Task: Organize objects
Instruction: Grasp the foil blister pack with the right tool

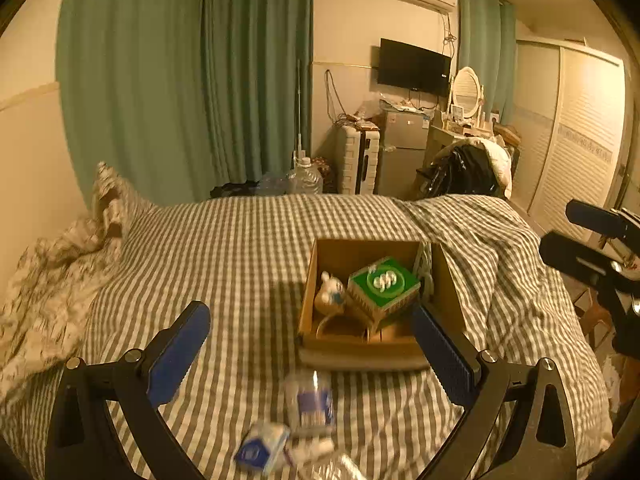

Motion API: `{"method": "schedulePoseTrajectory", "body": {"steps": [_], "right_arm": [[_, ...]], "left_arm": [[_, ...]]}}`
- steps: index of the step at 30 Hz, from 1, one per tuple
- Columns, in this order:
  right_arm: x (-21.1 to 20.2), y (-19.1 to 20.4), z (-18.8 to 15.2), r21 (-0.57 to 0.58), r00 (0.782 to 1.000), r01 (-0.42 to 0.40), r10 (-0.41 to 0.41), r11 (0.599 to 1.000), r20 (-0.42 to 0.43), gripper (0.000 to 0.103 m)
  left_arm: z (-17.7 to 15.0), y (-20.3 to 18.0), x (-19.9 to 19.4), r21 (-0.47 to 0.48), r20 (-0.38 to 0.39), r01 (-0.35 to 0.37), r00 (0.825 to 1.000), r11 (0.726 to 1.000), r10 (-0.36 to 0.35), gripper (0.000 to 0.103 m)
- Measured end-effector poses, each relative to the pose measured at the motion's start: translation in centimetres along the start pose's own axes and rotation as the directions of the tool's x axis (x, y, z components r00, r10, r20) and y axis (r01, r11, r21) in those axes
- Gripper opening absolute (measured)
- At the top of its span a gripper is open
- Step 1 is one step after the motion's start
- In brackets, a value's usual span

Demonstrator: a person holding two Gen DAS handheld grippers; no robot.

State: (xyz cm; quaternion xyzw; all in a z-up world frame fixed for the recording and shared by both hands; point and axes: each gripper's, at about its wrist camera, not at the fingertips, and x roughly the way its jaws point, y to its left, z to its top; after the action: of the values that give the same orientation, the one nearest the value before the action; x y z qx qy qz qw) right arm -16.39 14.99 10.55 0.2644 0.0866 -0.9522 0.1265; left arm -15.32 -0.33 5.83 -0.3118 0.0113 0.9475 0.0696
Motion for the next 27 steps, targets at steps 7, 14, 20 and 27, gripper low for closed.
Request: {"method": "schedulePoseTrajectory", "body": {"steps": [7,14,20,27], "right_arm": [[-1.8,4.2,-6.1,0.007,0.997,-0.066,0.066,0.998,-0.043,0.091],[2.4,9.3,-14.1,0.022,0.985,-0.121,0.122,0.992,-0.122,0.091],[9.0,12.9,-19.7,-0.015,0.937,-0.162,0.149,0.987,-0.315,0.091],[14.1,14.8,-23.3,0.009,0.881,-0.177,0.163,0.984,-0.445,0.091]], "left_arm": [[-7.8,3.6,-2.4,-0.073,-0.065,-0.051,0.997,0.996,0.046,0.103],[-15.1,6.3,0.6,-0.14,-0.19,-0.135,0.976,0.981,0.108,0.103],[-17.9,6.5,2.7,-0.079,-0.24,-0.21,0.953,0.974,0.186,0.103],[-18.4,7.1,4.0,-0.068,-0.275,-0.231,0.939,0.971,0.204,0.103]]}}
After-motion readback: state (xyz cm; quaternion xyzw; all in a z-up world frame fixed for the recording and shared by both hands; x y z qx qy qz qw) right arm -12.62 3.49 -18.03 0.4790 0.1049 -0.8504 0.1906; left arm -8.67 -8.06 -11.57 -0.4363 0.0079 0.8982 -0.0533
